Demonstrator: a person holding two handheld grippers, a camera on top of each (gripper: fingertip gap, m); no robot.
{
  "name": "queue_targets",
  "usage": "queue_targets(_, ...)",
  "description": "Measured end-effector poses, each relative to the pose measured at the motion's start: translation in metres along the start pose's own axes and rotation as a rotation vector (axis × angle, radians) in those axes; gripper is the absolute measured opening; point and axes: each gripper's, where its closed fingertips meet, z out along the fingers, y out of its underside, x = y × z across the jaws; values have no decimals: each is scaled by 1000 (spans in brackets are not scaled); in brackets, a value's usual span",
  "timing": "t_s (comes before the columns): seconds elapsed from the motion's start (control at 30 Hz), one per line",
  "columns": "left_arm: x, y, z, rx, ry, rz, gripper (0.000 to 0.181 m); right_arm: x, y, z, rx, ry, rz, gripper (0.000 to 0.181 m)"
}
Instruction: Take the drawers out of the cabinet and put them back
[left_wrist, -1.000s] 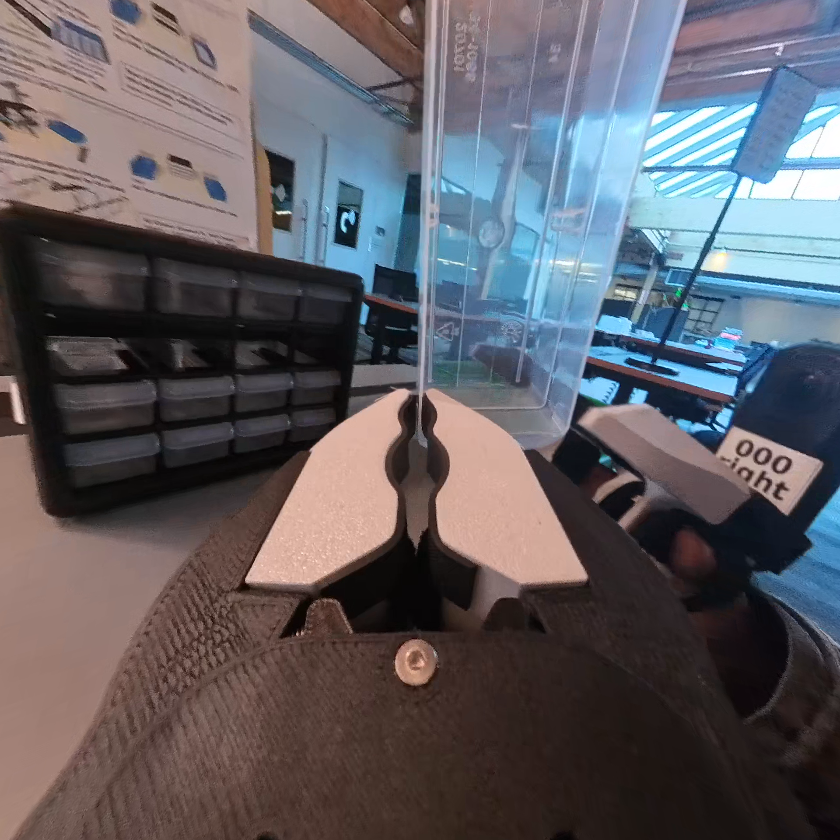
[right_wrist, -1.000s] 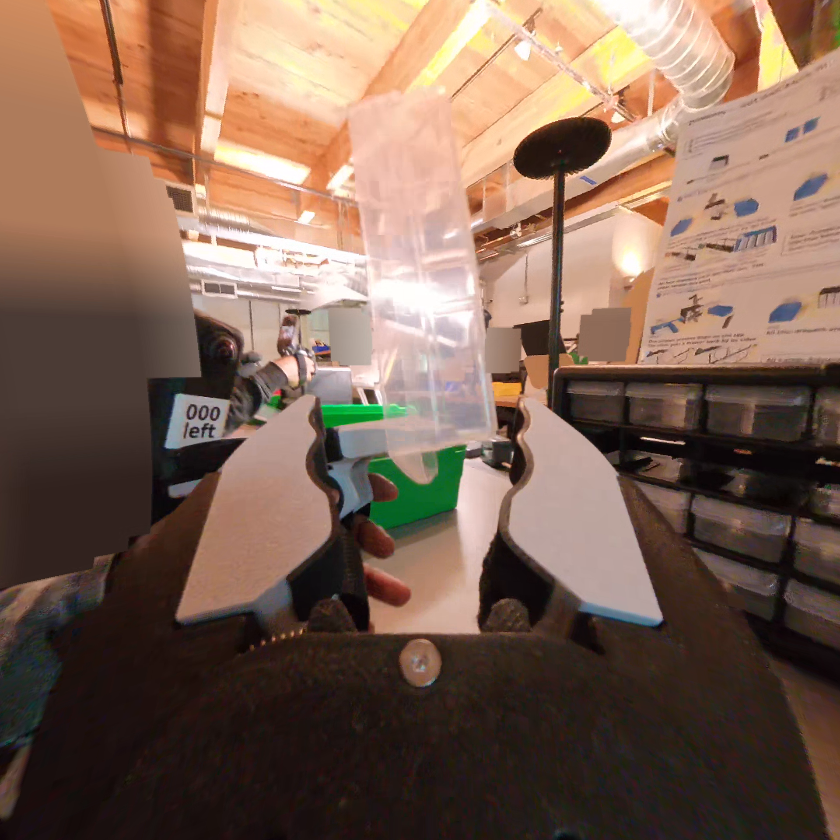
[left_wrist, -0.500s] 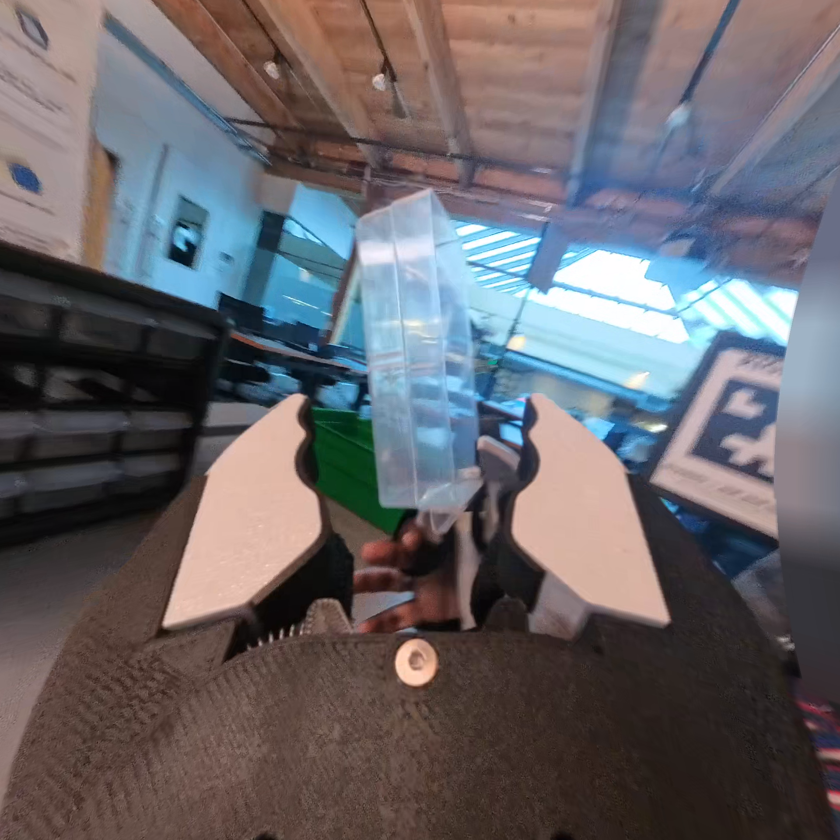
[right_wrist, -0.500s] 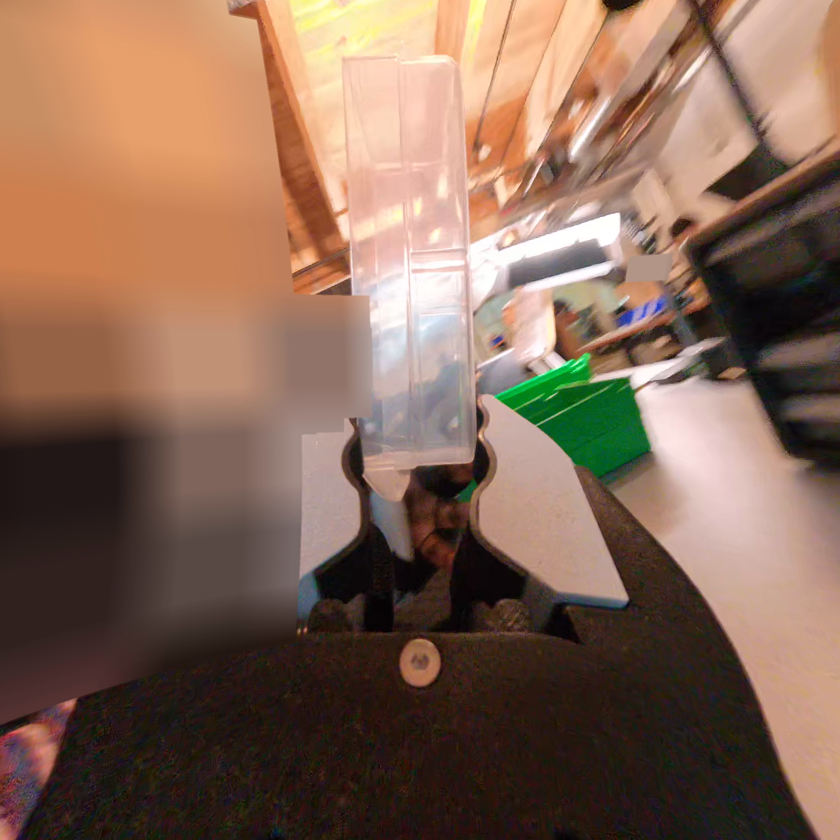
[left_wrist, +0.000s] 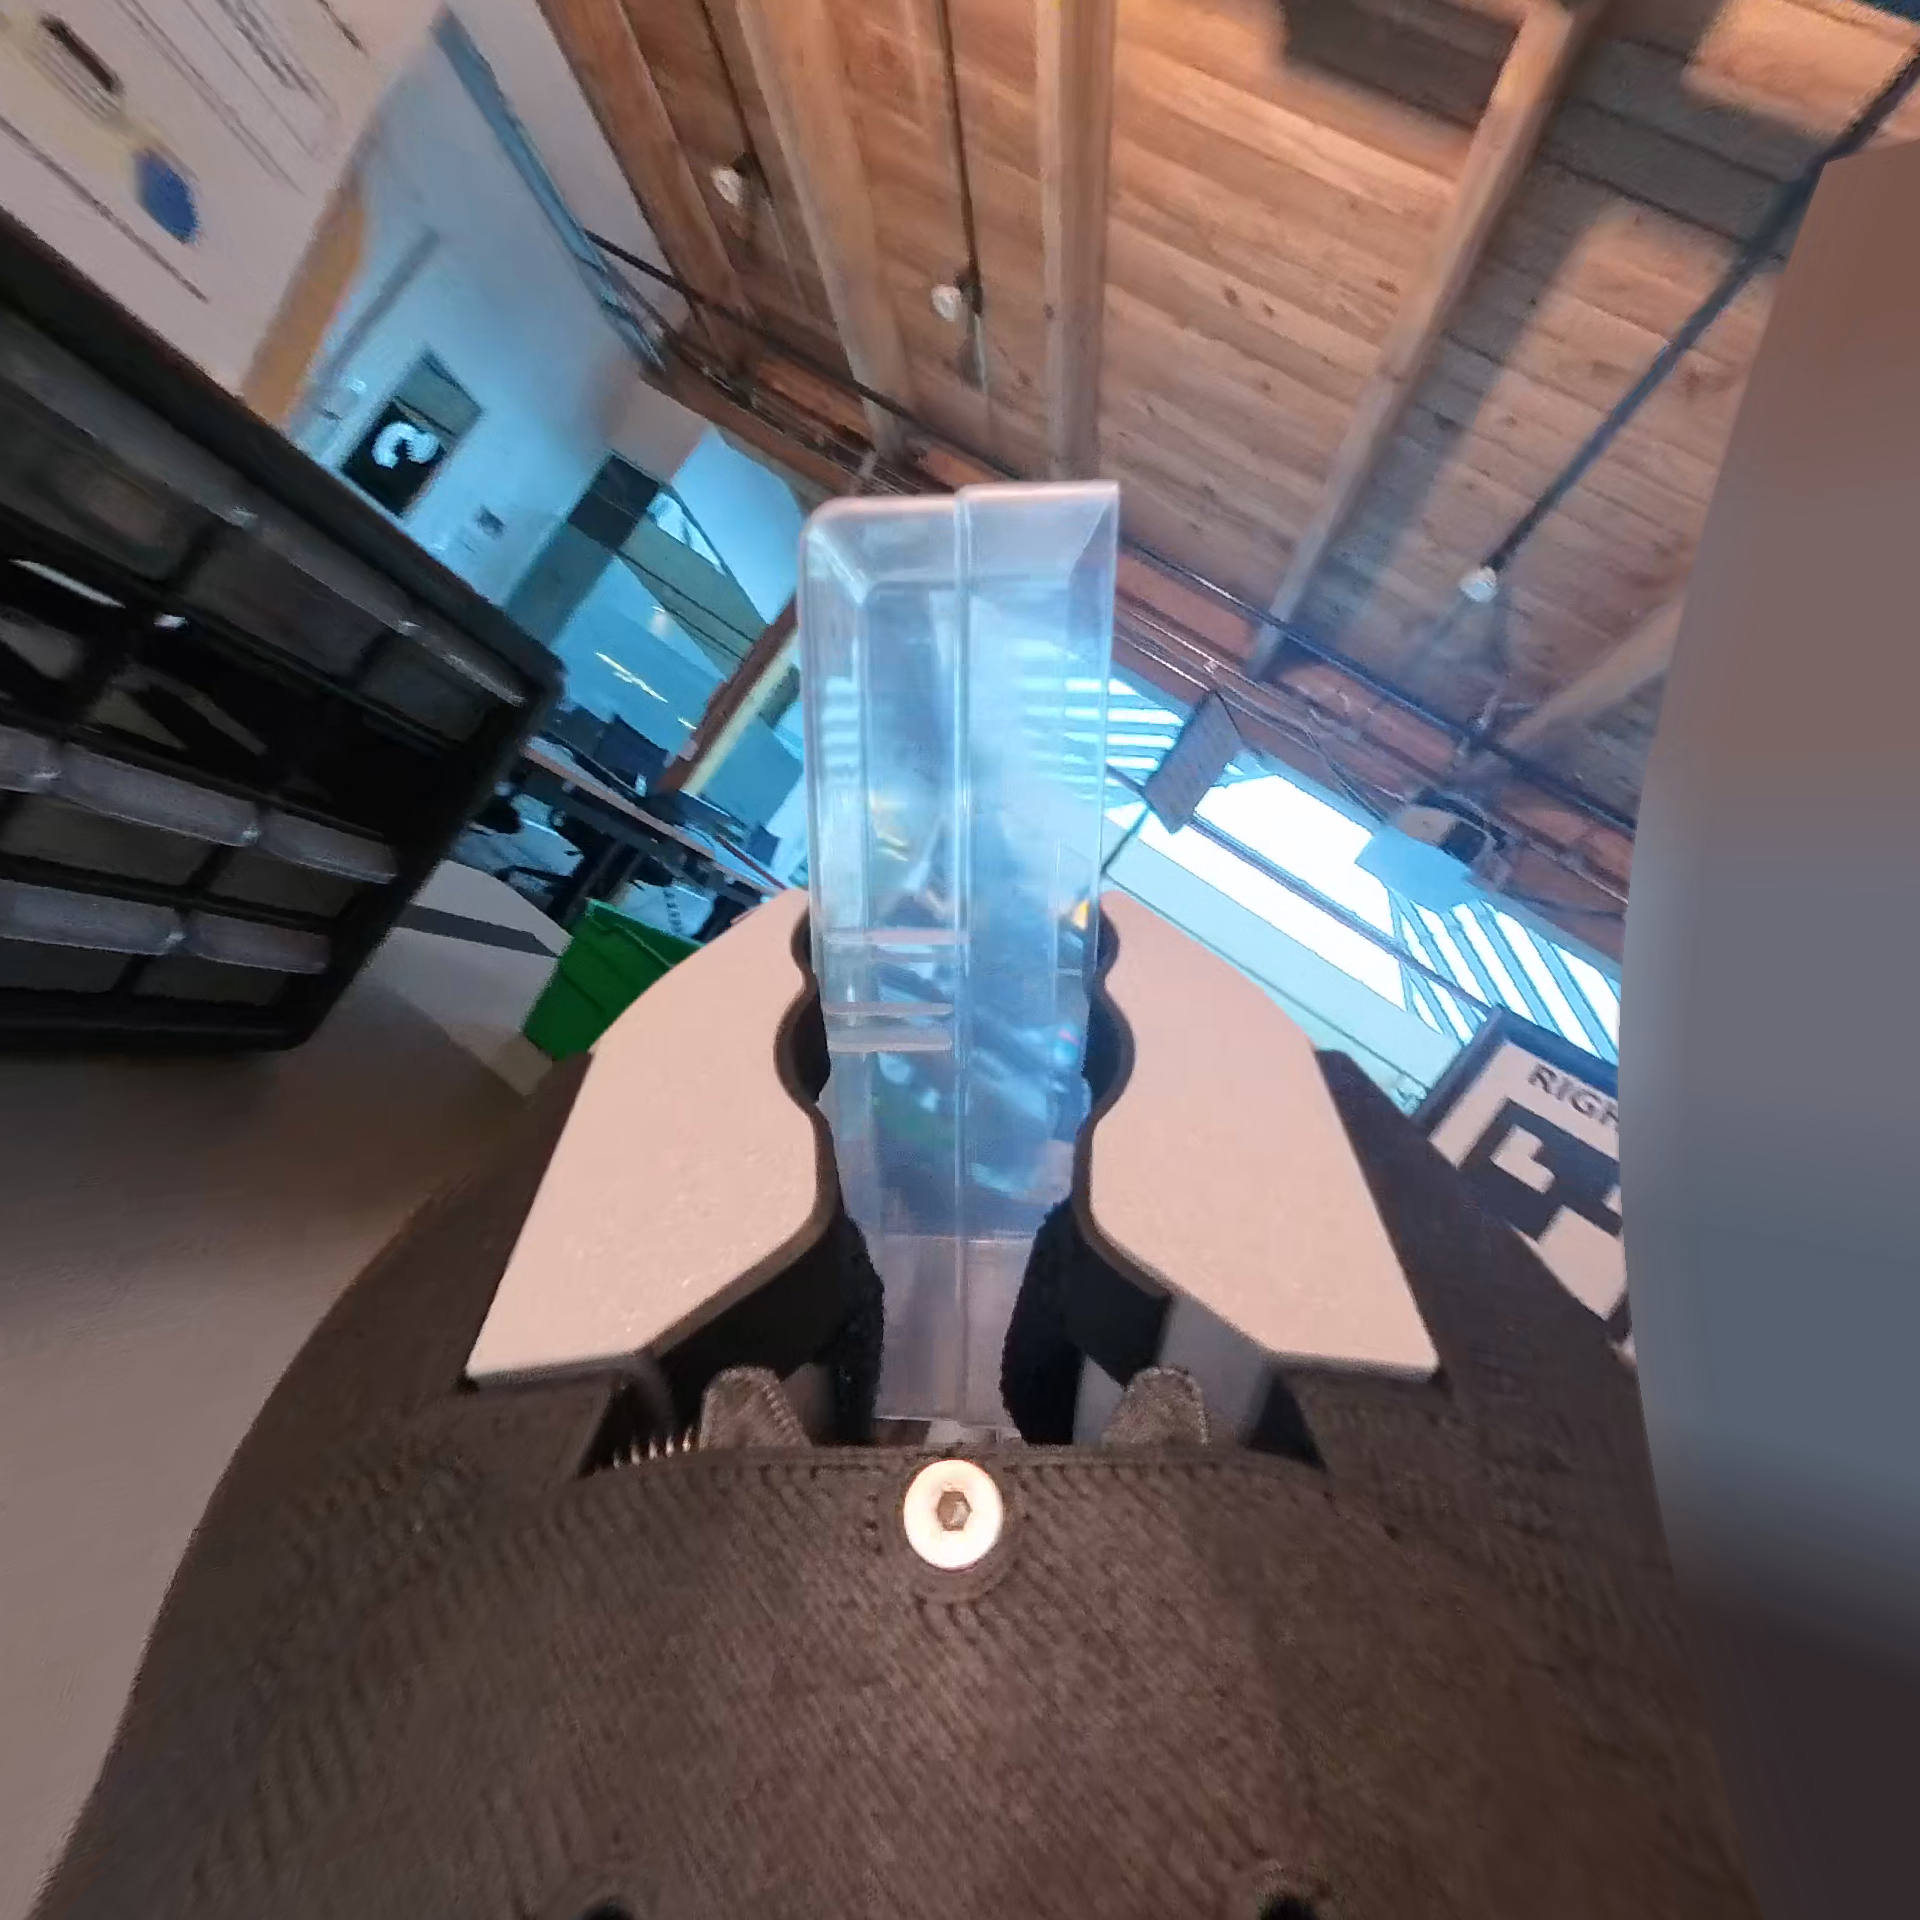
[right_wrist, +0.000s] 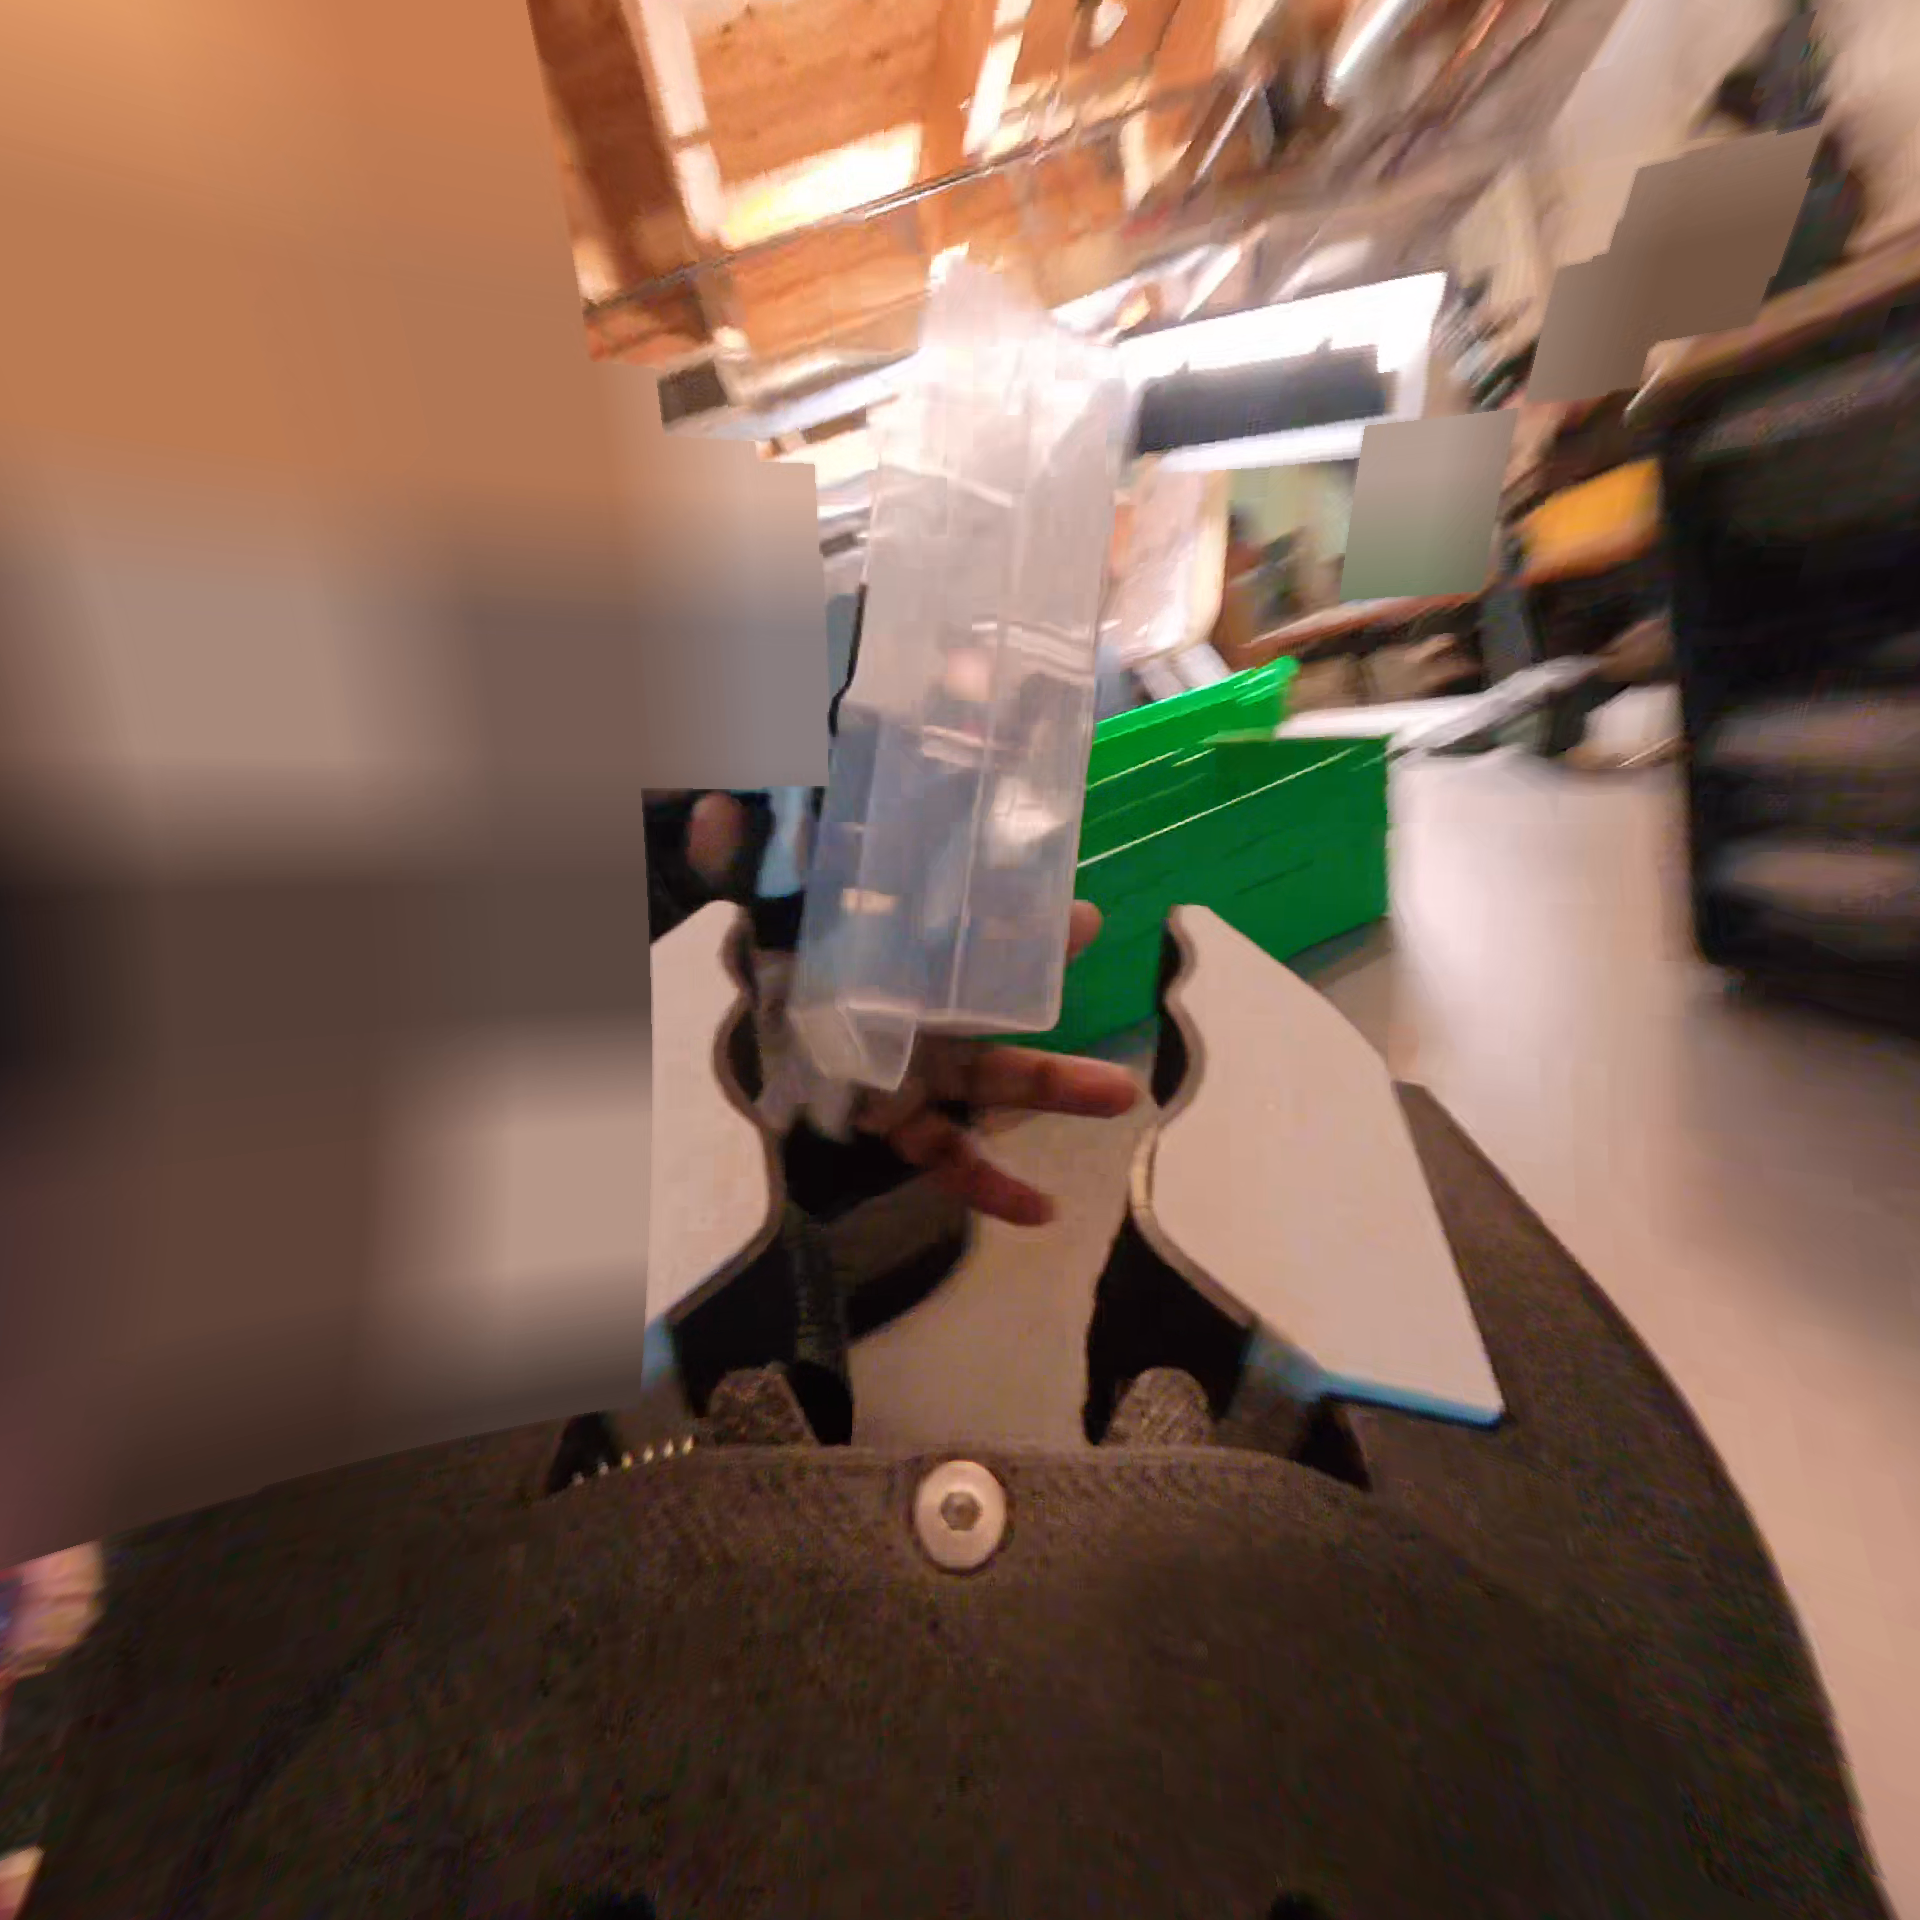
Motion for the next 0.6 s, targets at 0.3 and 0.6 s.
queue_targets(0.3, -49, -12, -16, 113, -214, -296, 47, -1, 10, -10, -284, 329, -1754, 63)
queue_targets(0.6, -48, 3, -7, 68, -216, -342, 47, 1, 25, 2, -387, 273, -2086, 38)
